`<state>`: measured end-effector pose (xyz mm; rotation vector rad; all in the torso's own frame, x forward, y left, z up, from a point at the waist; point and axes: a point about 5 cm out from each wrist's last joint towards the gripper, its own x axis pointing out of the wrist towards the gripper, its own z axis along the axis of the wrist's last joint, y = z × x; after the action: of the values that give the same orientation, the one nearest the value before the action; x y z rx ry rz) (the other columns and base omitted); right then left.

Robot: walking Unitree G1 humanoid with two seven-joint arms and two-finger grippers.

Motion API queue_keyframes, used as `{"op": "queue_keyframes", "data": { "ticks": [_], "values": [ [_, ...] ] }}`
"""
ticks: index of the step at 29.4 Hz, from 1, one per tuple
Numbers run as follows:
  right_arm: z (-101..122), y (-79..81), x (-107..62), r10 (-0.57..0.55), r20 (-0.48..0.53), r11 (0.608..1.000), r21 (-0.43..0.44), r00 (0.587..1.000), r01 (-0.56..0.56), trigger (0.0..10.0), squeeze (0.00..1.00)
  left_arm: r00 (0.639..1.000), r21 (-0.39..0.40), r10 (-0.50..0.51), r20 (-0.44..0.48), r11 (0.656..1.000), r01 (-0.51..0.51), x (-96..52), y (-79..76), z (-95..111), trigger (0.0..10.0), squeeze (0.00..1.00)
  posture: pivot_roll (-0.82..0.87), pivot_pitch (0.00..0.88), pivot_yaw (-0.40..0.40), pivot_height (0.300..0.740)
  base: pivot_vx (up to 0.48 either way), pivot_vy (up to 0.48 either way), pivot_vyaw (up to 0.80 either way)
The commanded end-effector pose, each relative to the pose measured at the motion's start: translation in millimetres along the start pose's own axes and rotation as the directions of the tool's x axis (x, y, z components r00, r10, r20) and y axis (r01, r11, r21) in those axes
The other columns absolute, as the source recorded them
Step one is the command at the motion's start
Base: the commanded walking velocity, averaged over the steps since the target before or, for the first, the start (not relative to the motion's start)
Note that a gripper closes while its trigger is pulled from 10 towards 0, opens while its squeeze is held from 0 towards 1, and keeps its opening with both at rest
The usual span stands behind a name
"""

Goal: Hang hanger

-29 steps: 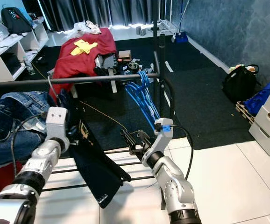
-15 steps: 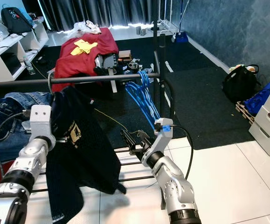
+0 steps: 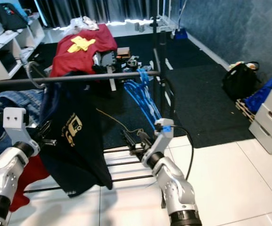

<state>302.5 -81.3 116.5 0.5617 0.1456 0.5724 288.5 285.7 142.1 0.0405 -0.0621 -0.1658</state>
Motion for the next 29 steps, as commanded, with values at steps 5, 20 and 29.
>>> {"op": "queue_keyframes", "data": {
  "ticks": [5,20,29],
  "values": [
    [-4,0.8,1.0,0.008,-0.021,1.0,0.011,1.0,-0.008,10.0,0.0,0.997,0.03,-0.048,-0.062,0.998,0.05,-28.6,16.8,0,10.0,0.0,-0.12,0.014,0.04,0.74,-0.341,0.0,0.0],
    [4,2.2,1.9,0.084,-0.016,0.996,0.011,0.996,-0.084,10.0,0.0,0.953,0.022,-0.265,-0.148,0.962,0.272,-61.9,5.9,13,10.0,0.0,-0.11,0.002,0.033,0.74,-0.441,0.0,0.0],
    [13,10.5,5.2,0.159,-0.025,0.986,-0.055,0.987,-0.16,10.0,0.0,0.952,-0.011,-0.28,-0.125,0.96,0.28,-49.8,-15.4,4,10.0,0.0,-0.11,0.0,0.028,0.74,-0.426,0.0,0.0]
  ]
}}
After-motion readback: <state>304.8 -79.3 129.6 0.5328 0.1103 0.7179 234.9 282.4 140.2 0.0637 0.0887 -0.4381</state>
